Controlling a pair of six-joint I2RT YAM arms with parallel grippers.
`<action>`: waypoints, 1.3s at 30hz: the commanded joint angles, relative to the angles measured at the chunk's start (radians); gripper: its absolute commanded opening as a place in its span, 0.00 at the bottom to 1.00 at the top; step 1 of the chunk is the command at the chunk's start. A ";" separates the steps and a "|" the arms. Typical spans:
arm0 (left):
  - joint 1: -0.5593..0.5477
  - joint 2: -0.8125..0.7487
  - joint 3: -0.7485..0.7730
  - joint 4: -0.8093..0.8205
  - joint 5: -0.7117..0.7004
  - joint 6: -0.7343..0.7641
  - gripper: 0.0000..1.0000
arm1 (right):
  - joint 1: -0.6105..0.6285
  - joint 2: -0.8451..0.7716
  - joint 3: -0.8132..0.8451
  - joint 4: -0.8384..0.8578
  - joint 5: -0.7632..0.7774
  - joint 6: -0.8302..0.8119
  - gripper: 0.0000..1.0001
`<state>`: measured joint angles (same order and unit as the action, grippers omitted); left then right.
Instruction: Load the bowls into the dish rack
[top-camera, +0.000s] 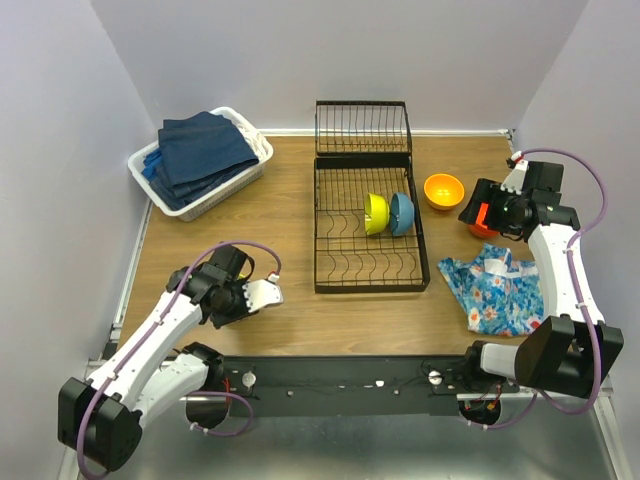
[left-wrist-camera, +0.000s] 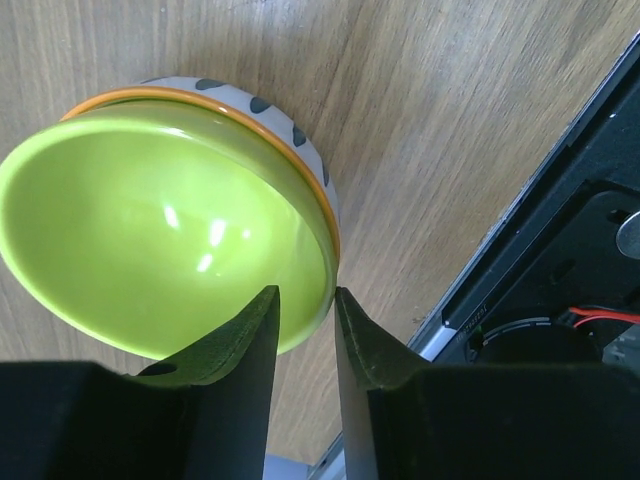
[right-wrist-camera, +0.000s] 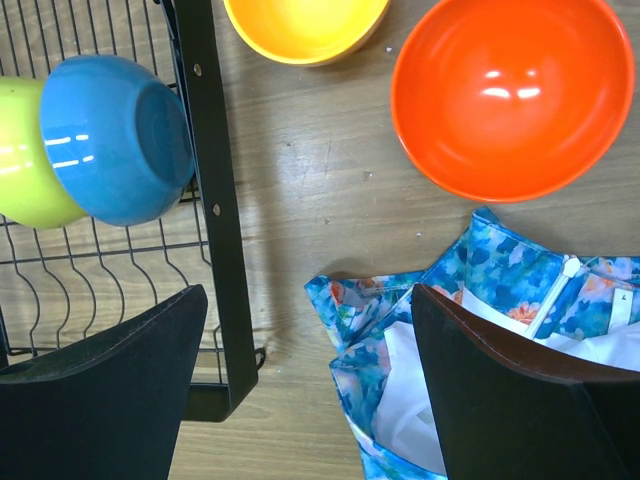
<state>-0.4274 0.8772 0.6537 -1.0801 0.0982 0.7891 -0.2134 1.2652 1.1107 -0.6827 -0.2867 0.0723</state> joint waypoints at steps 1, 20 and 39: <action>0.003 0.008 -0.019 0.039 0.014 0.007 0.33 | -0.007 0.003 -0.008 0.000 -0.014 0.011 0.91; 0.003 -0.054 0.237 -0.075 0.129 -0.053 0.02 | -0.007 0.000 -0.025 0.011 -0.014 0.023 0.91; 0.003 0.491 0.440 1.106 0.696 -0.963 0.00 | -0.007 0.013 0.038 -0.002 0.027 0.015 0.91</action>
<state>-0.4263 1.2873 1.1416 -0.4496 0.6563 0.1936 -0.2134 1.2835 1.1133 -0.6827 -0.2852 0.0868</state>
